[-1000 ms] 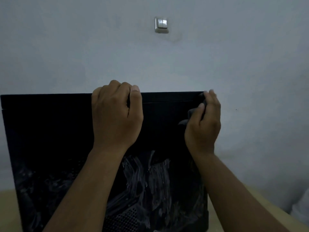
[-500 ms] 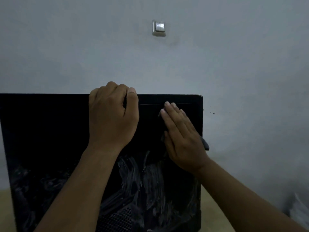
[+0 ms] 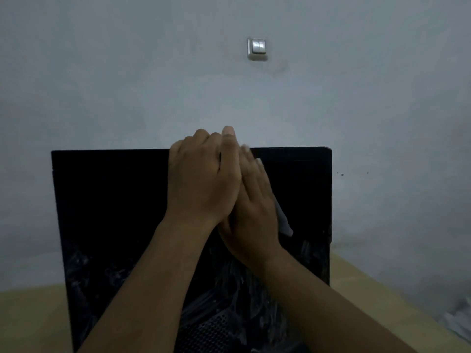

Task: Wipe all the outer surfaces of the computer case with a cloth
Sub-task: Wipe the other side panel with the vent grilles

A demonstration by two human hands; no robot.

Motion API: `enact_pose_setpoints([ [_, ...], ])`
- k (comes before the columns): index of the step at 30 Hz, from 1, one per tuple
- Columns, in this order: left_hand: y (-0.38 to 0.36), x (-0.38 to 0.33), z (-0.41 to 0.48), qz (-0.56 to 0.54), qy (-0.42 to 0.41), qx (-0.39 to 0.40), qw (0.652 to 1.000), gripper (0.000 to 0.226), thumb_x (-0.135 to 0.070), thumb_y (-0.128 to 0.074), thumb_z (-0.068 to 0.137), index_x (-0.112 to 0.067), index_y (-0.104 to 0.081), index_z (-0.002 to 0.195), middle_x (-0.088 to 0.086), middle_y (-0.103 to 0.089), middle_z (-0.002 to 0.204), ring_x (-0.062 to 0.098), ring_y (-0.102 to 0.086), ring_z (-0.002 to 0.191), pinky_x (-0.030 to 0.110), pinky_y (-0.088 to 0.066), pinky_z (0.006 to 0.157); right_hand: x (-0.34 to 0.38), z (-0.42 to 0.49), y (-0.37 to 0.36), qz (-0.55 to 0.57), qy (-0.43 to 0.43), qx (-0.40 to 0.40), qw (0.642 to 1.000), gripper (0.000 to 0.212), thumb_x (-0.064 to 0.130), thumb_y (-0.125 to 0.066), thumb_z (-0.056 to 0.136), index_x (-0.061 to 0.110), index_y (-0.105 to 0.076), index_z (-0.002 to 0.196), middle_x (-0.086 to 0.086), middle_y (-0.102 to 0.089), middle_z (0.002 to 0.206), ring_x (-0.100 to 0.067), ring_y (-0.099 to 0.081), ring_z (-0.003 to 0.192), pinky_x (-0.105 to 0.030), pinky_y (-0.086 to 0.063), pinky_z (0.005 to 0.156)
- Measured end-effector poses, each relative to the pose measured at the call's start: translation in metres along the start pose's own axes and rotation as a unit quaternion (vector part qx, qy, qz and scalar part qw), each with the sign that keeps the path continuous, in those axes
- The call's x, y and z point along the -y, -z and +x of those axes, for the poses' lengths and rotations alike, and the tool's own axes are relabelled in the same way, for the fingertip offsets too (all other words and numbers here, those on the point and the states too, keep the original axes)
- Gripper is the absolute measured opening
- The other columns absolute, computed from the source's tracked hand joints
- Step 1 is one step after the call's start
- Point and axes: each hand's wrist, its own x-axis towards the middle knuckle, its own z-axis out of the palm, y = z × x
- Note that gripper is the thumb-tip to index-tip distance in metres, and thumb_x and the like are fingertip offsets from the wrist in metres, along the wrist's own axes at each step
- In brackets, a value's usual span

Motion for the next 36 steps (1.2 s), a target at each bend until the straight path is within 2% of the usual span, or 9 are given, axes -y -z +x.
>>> enact_pose_setpoints([
  [5, 0.001, -0.003, 0.003, 0.01, 0.001, 0.024, 1.0, 0.065, -0.045, -0.014, 0.099, -0.013, -0.068, 0.083, -0.004, -0.061, 0.08, 0.014, -0.056, 0.083, 0.036, -0.037, 0.101, -0.038, -0.024, 0.03, -0.038, 0.188, 0.106, 0.976, 0.047, 0.011, -0.057, 0.096, -0.003, -0.047, 0.14, -0.02, -0.041, 0.15, -0.032, -0.034, 0.144, -0.051, -0.03, 0.117],
  [9, 0.009, -0.003, 0.005, 0.017, -0.002, 0.05, 0.999, 0.066, -0.047, -0.013, 0.1, -0.014, -0.068, 0.086, -0.002, -0.063, 0.085, 0.016, -0.057, 0.088, 0.037, -0.037, 0.101, -0.059, -0.017, 0.047, -0.081, 0.215, 0.142, 0.963, 0.048, 0.013, -0.047, 0.1, 0.001, -0.04, 0.145, -0.018, -0.033, 0.155, -0.03, -0.028, 0.147, -0.049, -0.026, 0.119],
  [12, 0.016, -0.001, 0.007, 0.025, -0.014, 0.076, 0.997, 0.06, -0.048, -0.015, 0.101, -0.017, -0.058, 0.071, -0.002, -0.058, 0.074, 0.017, -0.054, 0.078, 0.041, -0.041, 0.094, -0.06, -0.015, 0.05, -0.071, 0.107, 0.099, 0.987, 0.047, 0.012, -0.042, 0.099, 0.0, -0.041, 0.145, -0.017, -0.034, 0.156, -0.028, -0.027, 0.148, -0.052, -0.026, 0.119],
  [15, 0.03, 0.007, 0.009, 0.026, -0.026, 0.085, 0.996, 0.059, -0.047, -0.02, 0.106, -0.02, -0.037, 0.057, -0.004, -0.047, 0.06, 0.012, -0.046, 0.062, 0.038, -0.037, 0.078, -0.043, -0.012, 0.036, -0.039, -0.073, -0.004, 0.997, 0.049, 0.016, -0.037, 0.099, 0.003, -0.042, 0.146, -0.01, -0.034, 0.157, -0.021, -0.024, 0.149, -0.048, -0.02, 0.122],
  [18, 0.05, 0.027, 0.009, 0.06, -0.034, 0.067, 0.995, 0.063, -0.05, -0.019, 0.106, -0.017, -0.036, 0.055, -0.002, -0.047, 0.056, 0.01, -0.047, 0.057, 0.035, -0.032, 0.073, -0.015, 0.006, 0.014, 0.02, -0.263, -0.097, 0.96, 0.051, 0.021, -0.032, 0.1, 0.007, -0.04, 0.148, -0.004, -0.031, 0.159, -0.013, -0.018, 0.15, -0.046, -0.018, 0.122],
  [21, 0.072, 0.055, 0.006, 0.092, -0.047, 0.025, 0.994, 0.064, -0.052, -0.018, 0.103, -0.015, -0.043, 0.057, -0.001, -0.047, 0.053, 0.015, -0.047, 0.052, 0.037, -0.039, 0.071, 0.015, 0.026, -0.009, 0.027, -0.309, -0.124, 0.943, 0.051, 0.018, -0.033, 0.1, 0.005, -0.037, 0.149, -0.006, -0.028, 0.16, -0.015, -0.014, 0.151, -0.044, -0.015, 0.123],
  [24, 0.084, 0.078, 0.004, 0.089, -0.038, -0.02, 0.995, 0.073, -0.05, -0.016, 0.103, -0.004, -0.065, 0.073, 0.007, -0.063, 0.064, 0.025, -0.058, 0.062, 0.044, -0.045, 0.078, 0.048, 0.034, -0.03, 0.012, -0.208, -0.093, 0.974, 0.049, 0.012, -0.04, 0.099, 0.003, -0.041, 0.147, -0.009, -0.032, 0.158, -0.02, -0.019, 0.15, -0.044, -0.015, 0.123],
  [28, 0.087, 0.088, -0.001, 0.082, -0.055, -0.045, 0.994, 0.069, -0.042, -0.017, 0.105, -0.002, -0.067, 0.078, 0.009, -0.064, 0.069, 0.027, -0.058, 0.066, 0.047, -0.045, 0.082, 0.081, 0.017, -0.04, 0.021, -0.01, 0.008, 1.0, 0.05, 0.012, -0.045, 0.098, 0.001, -0.041, 0.147, -0.012, -0.033, 0.158, -0.023, -0.021, 0.15, -0.048, -0.02, 0.121],
  [36, 0.09, 0.093, -0.002, 0.048, -0.066, -0.042, 0.996, 0.07, -0.041, -0.016, 0.105, 0.0, -0.067, 0.08, 0.01, -0.066, 0.07, 0.026, -0.061, 0.069, 0.043, -0.045, 0.083, 0.036, -0.024, -0.011, -0.025, 0.272, 0.179, 0.945, 0.049, 0.014, -0.054, 0.097, 0.006, -0.046, 0.144, -0.011, -0.036, 0.155, -0.024, -0.028, 0.148, -0.047, -0.029, 0.119],
])
